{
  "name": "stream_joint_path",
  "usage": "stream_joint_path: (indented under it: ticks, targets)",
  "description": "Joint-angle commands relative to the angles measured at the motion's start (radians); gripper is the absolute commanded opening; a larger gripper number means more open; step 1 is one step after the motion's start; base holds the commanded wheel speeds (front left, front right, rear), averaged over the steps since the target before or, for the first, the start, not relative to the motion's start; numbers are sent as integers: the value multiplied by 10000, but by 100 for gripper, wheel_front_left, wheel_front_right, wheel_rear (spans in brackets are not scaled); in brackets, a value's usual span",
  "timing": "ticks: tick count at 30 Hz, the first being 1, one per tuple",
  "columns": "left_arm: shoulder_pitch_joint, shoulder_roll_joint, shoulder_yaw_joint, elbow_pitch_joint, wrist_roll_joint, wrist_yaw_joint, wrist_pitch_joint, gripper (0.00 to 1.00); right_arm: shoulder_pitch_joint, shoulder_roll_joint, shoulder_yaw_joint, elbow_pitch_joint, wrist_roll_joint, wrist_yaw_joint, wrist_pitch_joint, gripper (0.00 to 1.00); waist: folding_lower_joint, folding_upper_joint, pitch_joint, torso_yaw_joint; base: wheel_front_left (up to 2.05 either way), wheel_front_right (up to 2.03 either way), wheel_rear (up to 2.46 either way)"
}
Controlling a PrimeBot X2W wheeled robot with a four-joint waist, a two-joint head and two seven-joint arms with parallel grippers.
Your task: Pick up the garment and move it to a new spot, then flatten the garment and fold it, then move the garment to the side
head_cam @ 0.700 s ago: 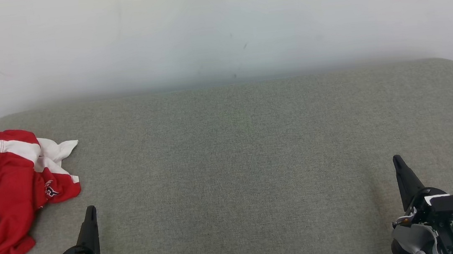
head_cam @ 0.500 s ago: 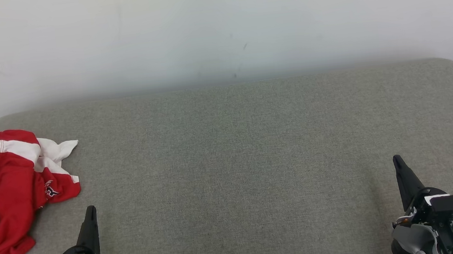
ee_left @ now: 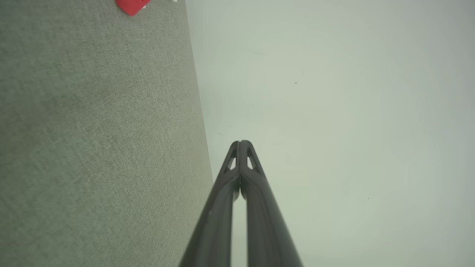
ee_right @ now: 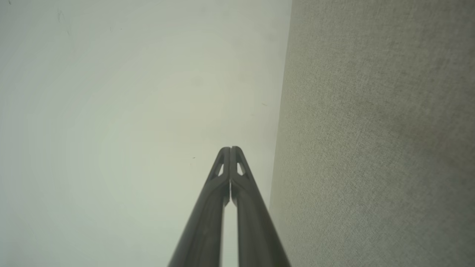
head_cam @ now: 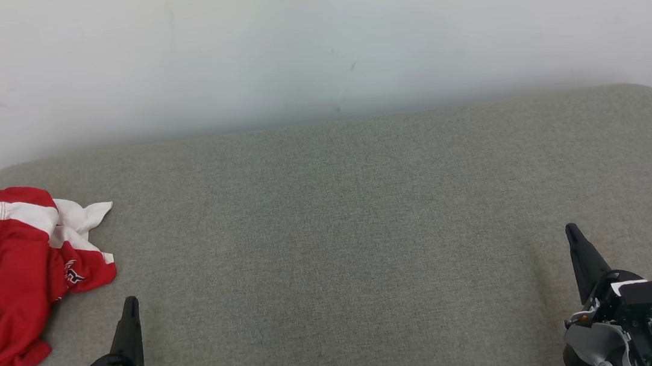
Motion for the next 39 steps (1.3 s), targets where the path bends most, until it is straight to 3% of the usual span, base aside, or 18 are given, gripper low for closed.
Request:
stream_joint_path:
  ticks: [1,24,25,39]
  targets:
    - [-118,51,39,25,-22,-28,19,0,-101,-28,1,30,39,12,19,0,0,-1,0,0,0,0,0]
    - [-118,51,39,25,-22,-28,18,0,-100,-28,3,30,39,12,19,0,0,-1,0,0,0,0,0]
    - [1,0,0,-1,1,0,-2,100,-1,0,3,-1,0,0,-1,100,0,-1,0,0,0,0,0]
    - [376,-52,-214,30,697,2,-553,100,317,33,457,-63,-477,-12,-575,100,0,-1,20,4,0,0,0]
